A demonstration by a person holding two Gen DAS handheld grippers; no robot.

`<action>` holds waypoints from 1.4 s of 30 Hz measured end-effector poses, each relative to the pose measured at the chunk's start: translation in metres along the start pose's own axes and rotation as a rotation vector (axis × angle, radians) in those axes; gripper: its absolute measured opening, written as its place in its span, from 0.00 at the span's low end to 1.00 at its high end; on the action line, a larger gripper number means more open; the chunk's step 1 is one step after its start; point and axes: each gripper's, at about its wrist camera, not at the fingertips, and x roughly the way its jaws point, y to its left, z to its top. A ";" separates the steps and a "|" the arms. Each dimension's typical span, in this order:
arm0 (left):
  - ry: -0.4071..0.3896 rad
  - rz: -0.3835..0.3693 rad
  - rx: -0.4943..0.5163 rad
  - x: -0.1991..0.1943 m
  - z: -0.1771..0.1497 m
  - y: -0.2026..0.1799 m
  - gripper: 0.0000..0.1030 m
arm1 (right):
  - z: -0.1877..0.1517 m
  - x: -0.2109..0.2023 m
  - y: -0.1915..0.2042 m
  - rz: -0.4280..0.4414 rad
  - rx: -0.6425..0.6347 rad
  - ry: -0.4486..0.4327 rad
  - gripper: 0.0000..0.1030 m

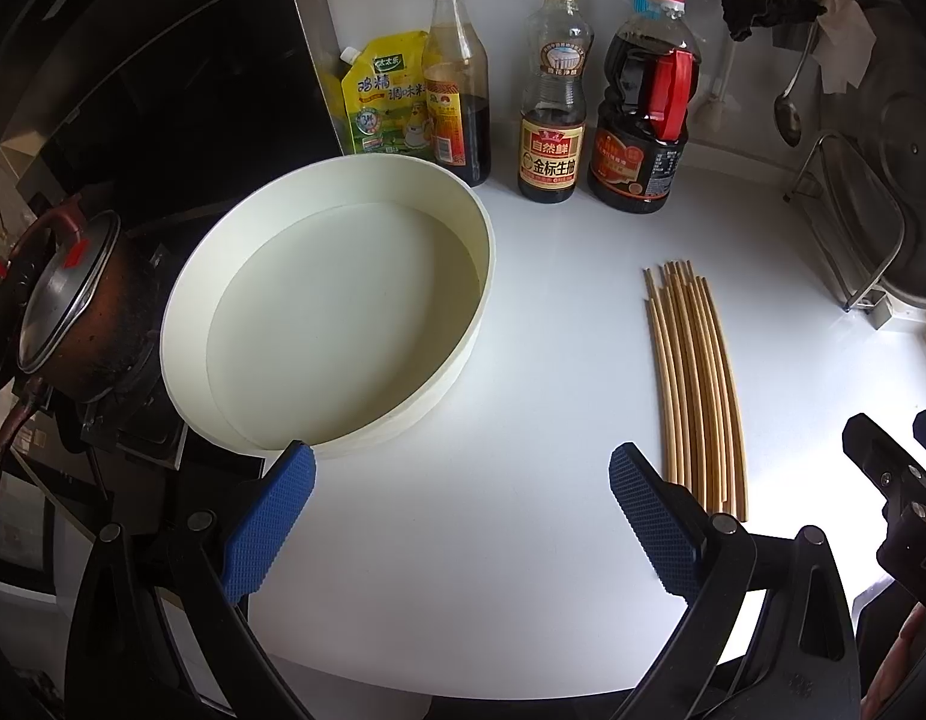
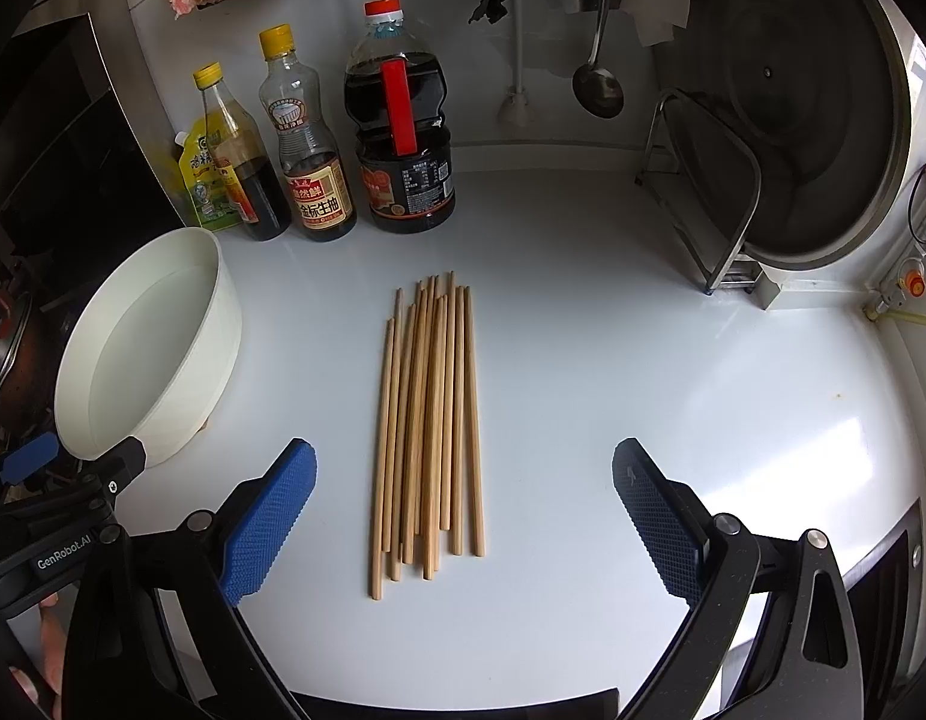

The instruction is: Organize utensils

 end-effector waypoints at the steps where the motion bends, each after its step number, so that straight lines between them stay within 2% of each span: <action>1: 0.000 0.001 0.002 -0.001 -0.002 -0.005 0.94 | 0.000 0.000 0.000 0.000 0.000 -0.001 0.92; 35: 0.004 -0.004 -0.001 -0.002 -0.006 -0.007 0.94 | -0.003 -0.005 -0.001 -0.002 -0.004 -0.004 0.92; 42: 0.002 -0.015 0.013 0.002 -0.011 -0.015 0.94 | -0.006 -0.002 -0.005 0.025 -0.009 -0.022 0.92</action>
